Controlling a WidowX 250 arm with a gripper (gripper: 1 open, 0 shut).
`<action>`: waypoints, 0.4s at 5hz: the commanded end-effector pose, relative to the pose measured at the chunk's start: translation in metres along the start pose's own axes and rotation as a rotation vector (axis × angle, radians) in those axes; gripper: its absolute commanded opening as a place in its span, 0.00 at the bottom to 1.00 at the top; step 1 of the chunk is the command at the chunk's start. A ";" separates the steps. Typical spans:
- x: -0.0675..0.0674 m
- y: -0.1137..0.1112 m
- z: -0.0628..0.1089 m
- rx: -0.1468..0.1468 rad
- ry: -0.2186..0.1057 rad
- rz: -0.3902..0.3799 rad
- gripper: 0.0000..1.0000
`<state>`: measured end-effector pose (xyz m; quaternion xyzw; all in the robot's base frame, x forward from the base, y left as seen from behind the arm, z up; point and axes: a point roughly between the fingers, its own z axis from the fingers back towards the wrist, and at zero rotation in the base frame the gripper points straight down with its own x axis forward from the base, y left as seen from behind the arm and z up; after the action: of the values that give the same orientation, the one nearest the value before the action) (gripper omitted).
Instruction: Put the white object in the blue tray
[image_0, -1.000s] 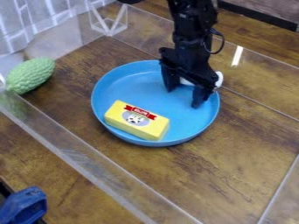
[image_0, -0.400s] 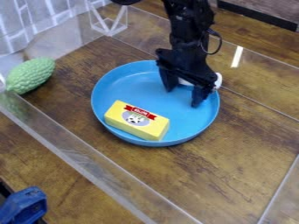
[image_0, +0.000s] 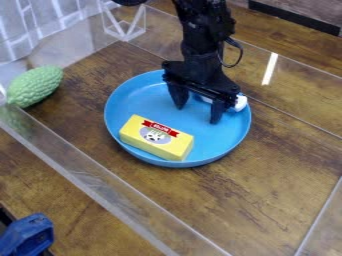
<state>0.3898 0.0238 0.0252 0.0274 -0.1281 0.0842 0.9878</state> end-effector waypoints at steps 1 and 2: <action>-0.008 0.005 0.008 0.010 0.037 0.057 1.00; -0.003 0.006 0.021 0.013 0.036 0.095 1.00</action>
<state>0.3760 0.0239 0.0290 0.0274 -0.0912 0.1240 0.9877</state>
